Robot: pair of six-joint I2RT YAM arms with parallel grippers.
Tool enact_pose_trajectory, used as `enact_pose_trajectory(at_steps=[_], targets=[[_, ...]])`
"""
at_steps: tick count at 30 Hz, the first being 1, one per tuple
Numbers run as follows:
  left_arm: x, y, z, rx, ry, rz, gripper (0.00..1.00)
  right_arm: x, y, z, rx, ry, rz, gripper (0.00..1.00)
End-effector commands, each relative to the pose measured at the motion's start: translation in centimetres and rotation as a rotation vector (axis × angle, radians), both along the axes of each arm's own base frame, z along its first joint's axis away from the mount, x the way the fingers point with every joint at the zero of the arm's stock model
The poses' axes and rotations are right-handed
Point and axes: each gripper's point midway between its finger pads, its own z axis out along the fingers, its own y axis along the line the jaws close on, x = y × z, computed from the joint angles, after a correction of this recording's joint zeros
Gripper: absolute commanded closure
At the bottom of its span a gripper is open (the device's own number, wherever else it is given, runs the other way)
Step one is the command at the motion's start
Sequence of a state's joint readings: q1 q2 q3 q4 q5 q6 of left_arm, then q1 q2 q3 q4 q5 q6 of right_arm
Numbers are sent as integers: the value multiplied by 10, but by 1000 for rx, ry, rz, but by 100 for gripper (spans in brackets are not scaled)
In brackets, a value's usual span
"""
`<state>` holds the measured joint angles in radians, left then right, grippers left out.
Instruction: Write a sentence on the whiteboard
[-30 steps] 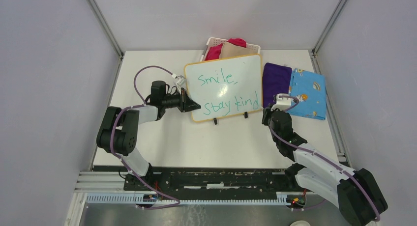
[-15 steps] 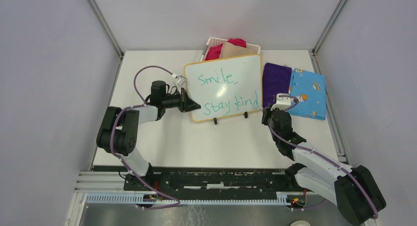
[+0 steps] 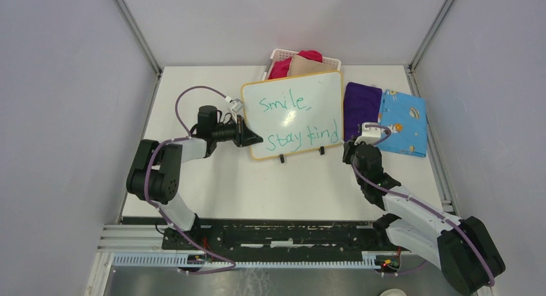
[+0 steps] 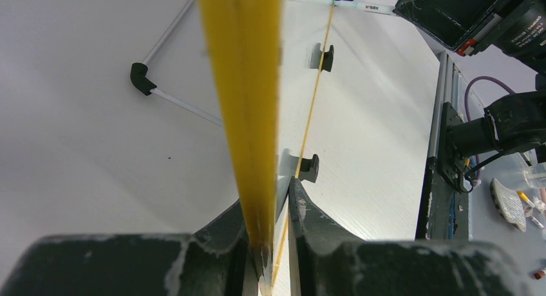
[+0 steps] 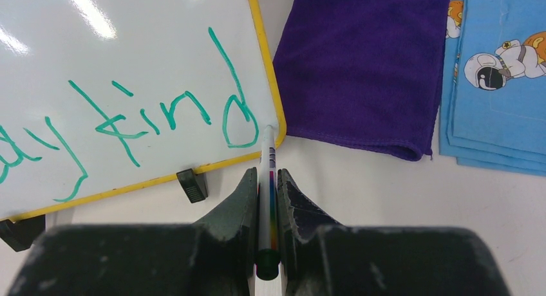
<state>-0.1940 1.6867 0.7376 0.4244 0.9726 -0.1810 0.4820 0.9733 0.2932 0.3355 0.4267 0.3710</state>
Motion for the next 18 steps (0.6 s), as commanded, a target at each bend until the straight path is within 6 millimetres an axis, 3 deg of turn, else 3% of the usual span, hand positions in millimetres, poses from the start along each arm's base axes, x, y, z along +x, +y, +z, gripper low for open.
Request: enact_pose_trajectory(at_steps=[1,14,18], targets=[[-26,7,-55,136,189,28,98,0,1,1,17,-2,5,100],[-26,6,-56,138,191,27,98,0,4,6,16,9,15,100],[-27,6,-56,138,190,27,98,1,4,21,44,-31,12,100]])
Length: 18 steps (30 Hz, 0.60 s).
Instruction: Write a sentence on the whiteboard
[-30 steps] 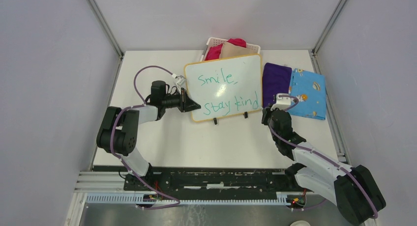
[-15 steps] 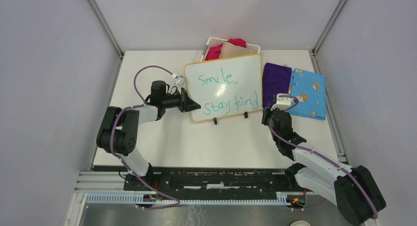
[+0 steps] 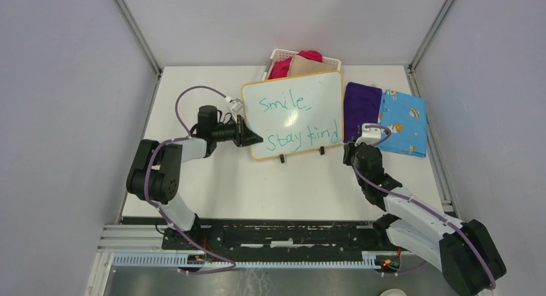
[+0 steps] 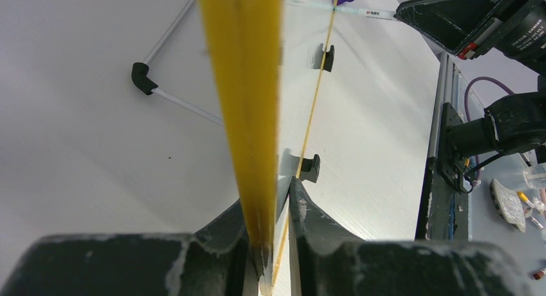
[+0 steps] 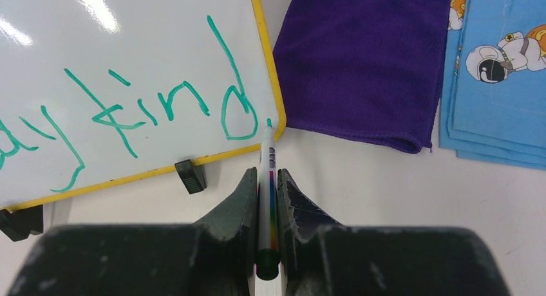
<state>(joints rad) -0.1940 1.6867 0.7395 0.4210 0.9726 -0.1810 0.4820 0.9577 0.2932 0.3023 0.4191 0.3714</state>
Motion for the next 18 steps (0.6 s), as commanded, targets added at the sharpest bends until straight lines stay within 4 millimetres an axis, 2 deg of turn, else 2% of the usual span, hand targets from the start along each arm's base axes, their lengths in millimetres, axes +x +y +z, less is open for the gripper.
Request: enact_pose_trajectory(at_steps=[1,7,9,13,17,18], targets=[[-27,7,-56,139,188,28,98,5,5,33,65,-70,5,100],[-26,7,-56,141,185,30,98,4,12,86,144,-173,37,100],[-26,7,-55,140,184,29,95,3,16,102,157,-200,63,100],[-25,7,-54,143,178,38,74,-3,20,118,154,-216,109,100],[-24,10,-52,154,166,55,59,-9,22,123,151,-222,137,100],[-23,10,-52,157,162,61,50,-10,23,123,147,-220,144,100]])
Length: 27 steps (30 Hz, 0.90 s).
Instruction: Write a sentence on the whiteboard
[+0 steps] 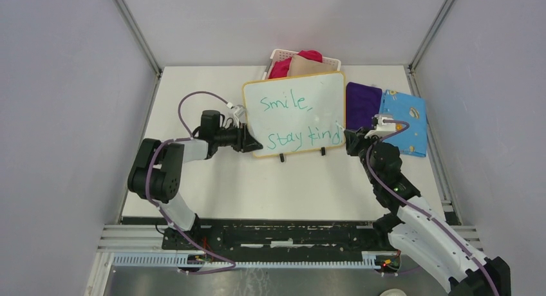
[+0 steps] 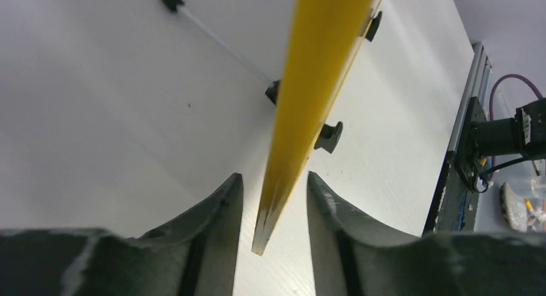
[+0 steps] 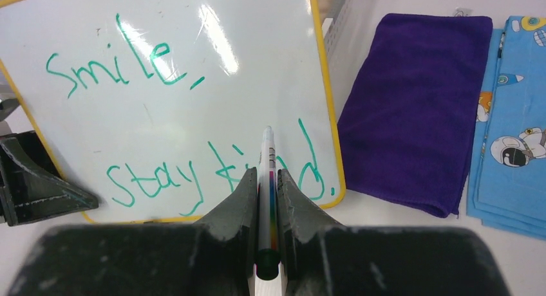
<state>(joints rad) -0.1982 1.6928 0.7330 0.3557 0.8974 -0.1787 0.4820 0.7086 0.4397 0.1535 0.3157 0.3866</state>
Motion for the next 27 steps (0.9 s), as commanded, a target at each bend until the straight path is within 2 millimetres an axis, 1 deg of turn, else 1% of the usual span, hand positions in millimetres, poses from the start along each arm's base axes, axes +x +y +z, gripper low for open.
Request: enact_pose_trajectory(at_steps=[1,2,3,5,7,8,9,10,13,14,16,18,19,21,22,24,26,27], targets=[[-23,5,-33,101,96,8,41,-4,7,17,-12,-16,54,100],[-23,5,-33,102,96,13,37,-4,7,17,-16,-14,57,100],[-23,6,-32,105,93,18,35,-4,8,18,-17,-13,63,100],[-23,9,-28,118,82,35,26,-5,10,21,-12,-22,73,100],[-21,14,-22,142,60,63,16,-6,12,27,-2,-33,86,100],[-23,17,-18,157,50,80,14,-7,13,29,0,-36,94,100],[-22,21,-13,171,31,102,10,-8,15,31,3,-39,102,100],[-20,25,-8,184,18,128,2,-9,17,33,5,-42,114,100],[-20,38,7,240,1,198,0,-13,22,40,13,-55,146,100],[-19,47,12,274,-8,242,0,-15,24,42,14,-62,155,100],[-16,71,23,357,-26,370,0,-19,25,49,12,-83,173,100],[-14,95,43,405,-55,513,0,-24,28,58,6,-103,198,100],[-12,110,54,433,-73,603,0,-26,30,61,-2,-112,215,100],[-11,146,78,466,-97,835,0,-31,35,67,-7,-131,253,100],[-13,162,91,461,-106,953,0,-34,39,72,-7,-143,281,100],[-20,188,110,431,-108,1151,0,-39,49,78,-7,-161,338,100],[-27,201,120,403,-98,1259,0,-45,57,86,-2,-188,383,100],[-29,204,120,396,-83,1285,0,-50,63,89,1,-200,426,100]])
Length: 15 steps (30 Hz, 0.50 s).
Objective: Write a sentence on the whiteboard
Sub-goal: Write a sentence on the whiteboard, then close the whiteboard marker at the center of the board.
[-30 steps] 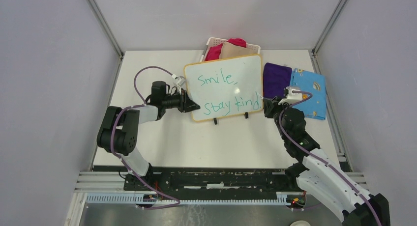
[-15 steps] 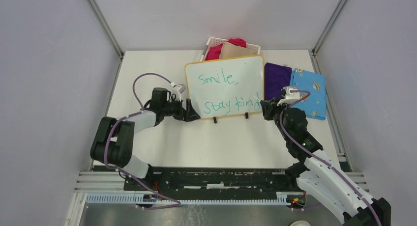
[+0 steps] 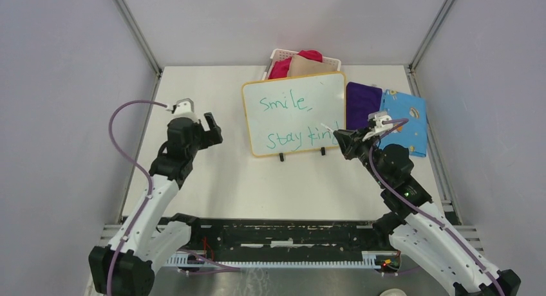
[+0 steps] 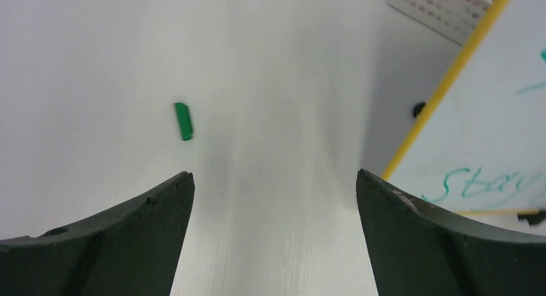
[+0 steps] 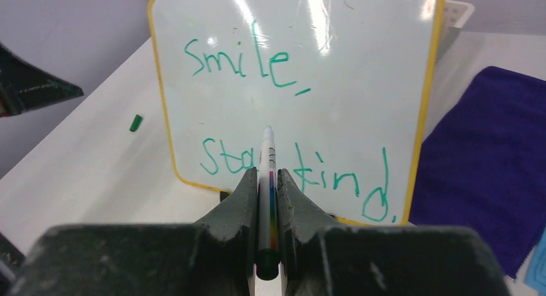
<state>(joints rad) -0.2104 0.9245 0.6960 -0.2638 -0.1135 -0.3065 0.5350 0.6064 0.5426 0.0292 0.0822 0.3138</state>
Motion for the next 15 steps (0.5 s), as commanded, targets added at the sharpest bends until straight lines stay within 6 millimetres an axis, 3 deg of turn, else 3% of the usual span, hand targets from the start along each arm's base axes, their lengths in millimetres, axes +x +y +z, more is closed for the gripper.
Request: enact_pose_trajectory(at_steps=[1,5,10,15], targets=[[-9,51,19,-36,-28,383,0,-18,24,41,29,-117,158,100],[-2,46,-8,-43,94,402,0,-24,27,35,14,-110,189,100],[16,33,-26,-20,231,368,0,-26,15,17,-53,-73,144,100],[20,41,-51,52,371,352,0,-34,5,6,-81,-64,130,100]])
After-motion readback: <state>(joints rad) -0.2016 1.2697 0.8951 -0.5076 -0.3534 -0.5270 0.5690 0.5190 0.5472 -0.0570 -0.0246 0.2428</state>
